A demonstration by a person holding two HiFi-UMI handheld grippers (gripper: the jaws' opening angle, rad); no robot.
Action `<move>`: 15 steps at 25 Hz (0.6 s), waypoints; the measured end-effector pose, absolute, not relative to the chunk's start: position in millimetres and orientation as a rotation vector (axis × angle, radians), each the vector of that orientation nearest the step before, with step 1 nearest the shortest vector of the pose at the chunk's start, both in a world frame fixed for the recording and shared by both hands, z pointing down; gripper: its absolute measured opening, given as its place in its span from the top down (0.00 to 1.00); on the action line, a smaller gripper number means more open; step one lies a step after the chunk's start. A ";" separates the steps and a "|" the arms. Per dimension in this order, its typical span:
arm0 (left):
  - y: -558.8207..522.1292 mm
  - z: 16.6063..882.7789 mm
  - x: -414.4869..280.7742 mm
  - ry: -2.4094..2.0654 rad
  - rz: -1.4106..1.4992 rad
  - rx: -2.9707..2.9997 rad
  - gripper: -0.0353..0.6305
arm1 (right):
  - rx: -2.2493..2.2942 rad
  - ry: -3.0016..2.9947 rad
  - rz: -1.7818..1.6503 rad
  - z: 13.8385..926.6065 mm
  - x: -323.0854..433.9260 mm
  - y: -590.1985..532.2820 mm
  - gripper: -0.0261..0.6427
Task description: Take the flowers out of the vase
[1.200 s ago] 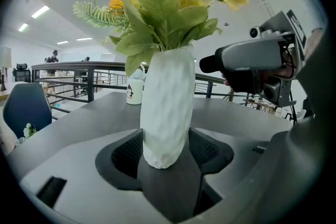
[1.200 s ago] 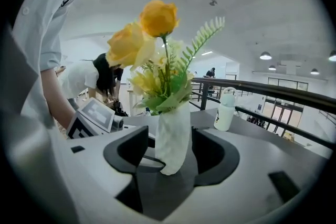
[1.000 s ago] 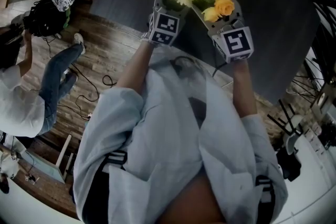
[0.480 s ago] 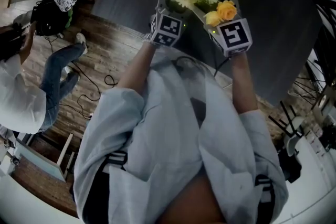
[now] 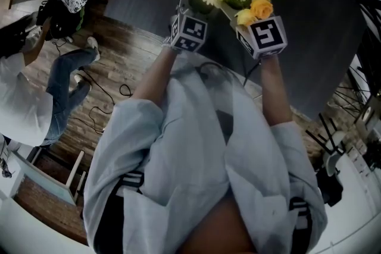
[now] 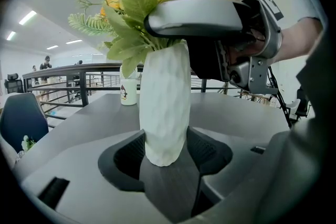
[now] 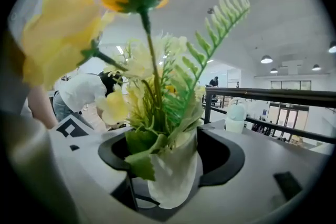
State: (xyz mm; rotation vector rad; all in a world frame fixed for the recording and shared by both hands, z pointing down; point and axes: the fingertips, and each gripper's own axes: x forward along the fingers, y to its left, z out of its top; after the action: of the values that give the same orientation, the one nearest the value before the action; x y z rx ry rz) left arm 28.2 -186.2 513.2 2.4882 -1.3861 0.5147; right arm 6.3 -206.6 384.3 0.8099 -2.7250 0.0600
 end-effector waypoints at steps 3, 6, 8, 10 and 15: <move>-186.7 513.3 29.3 -1.383 0.520 2.487 0.58 | 0.844 -2.737 0.065 380.8 9.7 -211.2 0.50; -187.2 513.4 28.8 -1.381 0.525 2.489 0.58 | 0.883 -2.742 0.065 378.6 12.8 -215.5 0.57; -187.7 513.7 28.4 -1.379 0.525 2.490 0.58 | 0.908 -2.744 0.066 377.6 14.3 -218.3 0.62; -188.3 514.0 28.8 -1.377 0.526 2.491 0.58 | 0.926 -2.750 0.072 376.3 16.3 -220.6 0.64; -189.2 513.7 30.5 -1.376 0.524 2.491 0.58 | 0.938 -2.750 0.076 373.2 19.4 -222.5 0.67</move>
State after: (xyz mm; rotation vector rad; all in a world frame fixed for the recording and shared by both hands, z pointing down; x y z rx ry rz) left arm 30.5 -189.2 513.7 2.4906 -1.3761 0.5243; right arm 19.4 -222.5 373.2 0.9382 -2.7503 0.0762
